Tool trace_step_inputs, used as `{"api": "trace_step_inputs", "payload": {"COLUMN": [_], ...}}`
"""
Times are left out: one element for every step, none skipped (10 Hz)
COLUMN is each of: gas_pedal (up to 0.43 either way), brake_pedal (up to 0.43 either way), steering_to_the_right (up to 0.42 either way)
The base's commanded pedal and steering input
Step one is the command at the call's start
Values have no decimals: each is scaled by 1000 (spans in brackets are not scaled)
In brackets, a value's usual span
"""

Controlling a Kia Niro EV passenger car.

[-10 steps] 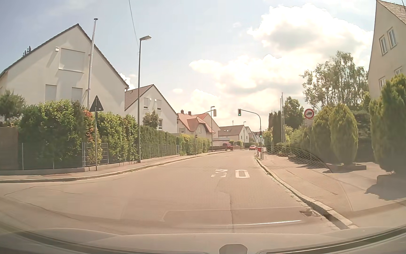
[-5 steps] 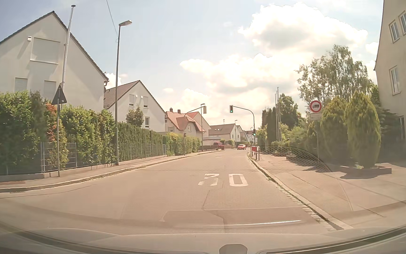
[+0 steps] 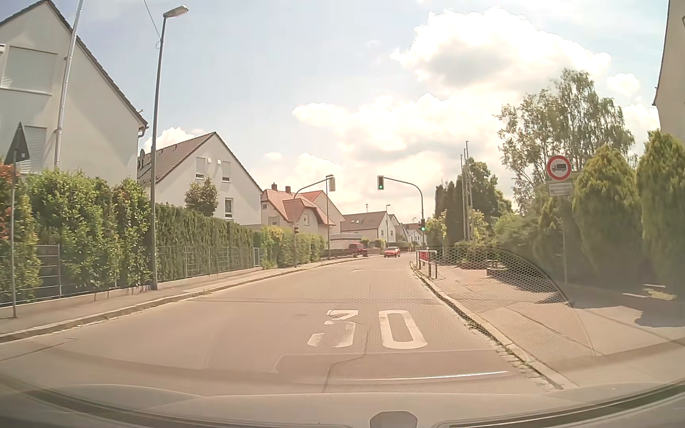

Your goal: Follow the waypoints while adhering to traffic rules and regulations

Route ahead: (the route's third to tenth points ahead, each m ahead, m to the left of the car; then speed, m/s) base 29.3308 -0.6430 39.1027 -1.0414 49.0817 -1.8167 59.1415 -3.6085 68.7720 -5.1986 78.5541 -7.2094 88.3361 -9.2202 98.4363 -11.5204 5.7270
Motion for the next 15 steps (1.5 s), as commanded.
{"api": "trace_step_inputs", "payload": {"gas_pedal": [177, 177, 177, 177, 177, 177, 177, 177, 177, 177, 177, 177, 177, 177, 177], "brake_pedal": [0, 0, 0, 0, 0, 0, 0, 0, 0, 0, 0, 0, 0, 0, 0], "steering_to_the_right": [24, 18, 14, 12, 12, 12, 8, 4, 2, 2, 2, 3, 2, 3, 10]}}
